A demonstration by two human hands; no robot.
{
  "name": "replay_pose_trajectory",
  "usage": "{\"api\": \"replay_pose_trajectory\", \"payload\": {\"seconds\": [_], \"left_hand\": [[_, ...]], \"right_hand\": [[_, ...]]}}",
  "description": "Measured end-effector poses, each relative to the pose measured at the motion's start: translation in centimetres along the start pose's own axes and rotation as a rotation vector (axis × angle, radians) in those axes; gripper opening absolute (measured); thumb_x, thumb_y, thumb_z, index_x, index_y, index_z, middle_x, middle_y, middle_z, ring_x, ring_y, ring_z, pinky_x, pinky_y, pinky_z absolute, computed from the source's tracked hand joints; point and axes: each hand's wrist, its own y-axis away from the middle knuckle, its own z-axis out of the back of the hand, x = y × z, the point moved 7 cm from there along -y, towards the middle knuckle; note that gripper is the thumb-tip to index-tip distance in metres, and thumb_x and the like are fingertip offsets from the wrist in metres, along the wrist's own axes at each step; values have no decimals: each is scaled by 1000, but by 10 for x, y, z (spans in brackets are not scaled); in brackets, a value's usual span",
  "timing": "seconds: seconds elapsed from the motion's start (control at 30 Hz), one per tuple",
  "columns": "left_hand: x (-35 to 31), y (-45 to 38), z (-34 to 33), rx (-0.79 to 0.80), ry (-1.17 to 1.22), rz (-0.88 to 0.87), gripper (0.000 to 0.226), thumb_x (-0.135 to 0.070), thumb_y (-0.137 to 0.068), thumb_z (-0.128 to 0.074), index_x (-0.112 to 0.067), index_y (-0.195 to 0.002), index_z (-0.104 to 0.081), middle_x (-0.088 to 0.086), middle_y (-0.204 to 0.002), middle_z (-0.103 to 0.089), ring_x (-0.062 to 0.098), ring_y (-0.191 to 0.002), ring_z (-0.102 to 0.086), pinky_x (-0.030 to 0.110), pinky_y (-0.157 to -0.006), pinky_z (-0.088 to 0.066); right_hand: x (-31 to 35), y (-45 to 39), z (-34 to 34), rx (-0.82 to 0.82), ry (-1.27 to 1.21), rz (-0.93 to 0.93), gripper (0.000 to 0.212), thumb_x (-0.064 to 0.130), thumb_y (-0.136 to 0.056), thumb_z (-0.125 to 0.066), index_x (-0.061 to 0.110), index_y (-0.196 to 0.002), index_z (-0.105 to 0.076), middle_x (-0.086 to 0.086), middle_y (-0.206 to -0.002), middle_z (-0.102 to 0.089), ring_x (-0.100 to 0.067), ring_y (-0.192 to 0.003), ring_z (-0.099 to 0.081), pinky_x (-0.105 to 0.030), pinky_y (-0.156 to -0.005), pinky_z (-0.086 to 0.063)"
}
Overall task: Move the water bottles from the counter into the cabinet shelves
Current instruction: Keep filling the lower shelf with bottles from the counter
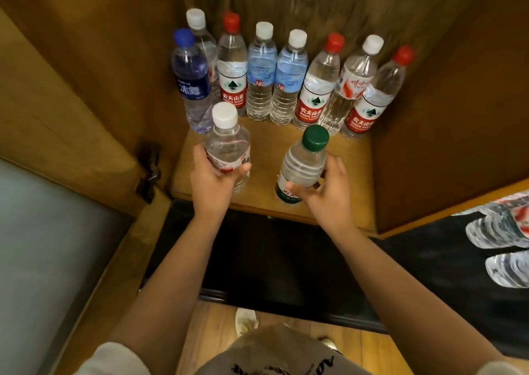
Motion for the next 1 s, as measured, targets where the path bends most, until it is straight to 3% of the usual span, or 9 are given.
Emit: {"api": "replay_pose_trajectory", "payload": {"seconds": [0.27,0.43,0.63,0.7,0.8,0.9,1.0], "left_hand": [[12,-27,-9,-121,-65,81,69,-26,-51,-88,-19,-99,-40,-7,-101,-49,8,-94,-49,8,-69,-33],[8,-55,-21,-227,-45,117,68,-21,-50,-89,-19,-97,-39,-8,-99,-46,7,-92,-46,14,-76,-35],[7,-98,-43,-301,8,176,69,-17,-52,-89,-7,-107,-46,8,-115,-58,18,-103,-55,18,-84,-38],[6,-108,-46,-360,30,180,71,-16,-53,-88,-4,-110,-48,11,-120,-55,23,-111,-54,19,-89,-36],[3,-114,-49,-432,7,187,73,-17,-53,-88,-1,-112,-49,15,-125,-51,28,-118,-47,21,-95,-30],[-1,-114,-50,-457,-29,189,71,-16,-54,-87,2,-111,-50,18,-126,-50,31,-121,-43,26,-95,-13],[3,-113,-52,-424,5,185,73,-11,-54,-86,1,-116,-49,18,-128,-48,30,-123,-42,22,-98,-20]], "right_hand": [[-8,-19,-21,20,-52,-76,80,22,-65,-81,15,-133,-41,6,-109,-42,-8,-109,-42,-18,-95,-34],[-4,-47,-33,44,-45,-111,80,16,-66,-81,14,-135,-40,1,-112,-41,-8,-110,-39,-21,-97,-33],[5,-83,-50,59,-61,-129,79,9,-62,-82,11,-131,-43,-9,-125,-43,-20,-122,-41,-31,-104,-35],[6,-90,-54,56,-54,-141,78,8,-62,-82,11,-130,-44,-9,-127,-44,-19,-122,-42,-32,-105,-35],[5,-99,-57,74,13,-140,78,11,-64,-82,15,-132,-43,-4,-129,-49,-15,-120,-45,-23,-97,-36],[4,-109,-57,77,37,-166,77,9,-65,-81,19,-131,-43,-1,-131,-54,-21,-121,-49,-39,-100,-42],[5,-117,-62,49,109,-199,74,12,-66,-81,25,-130,-44,0,-128,-58,-21,-119,-53,-38,-97,-45]]}}
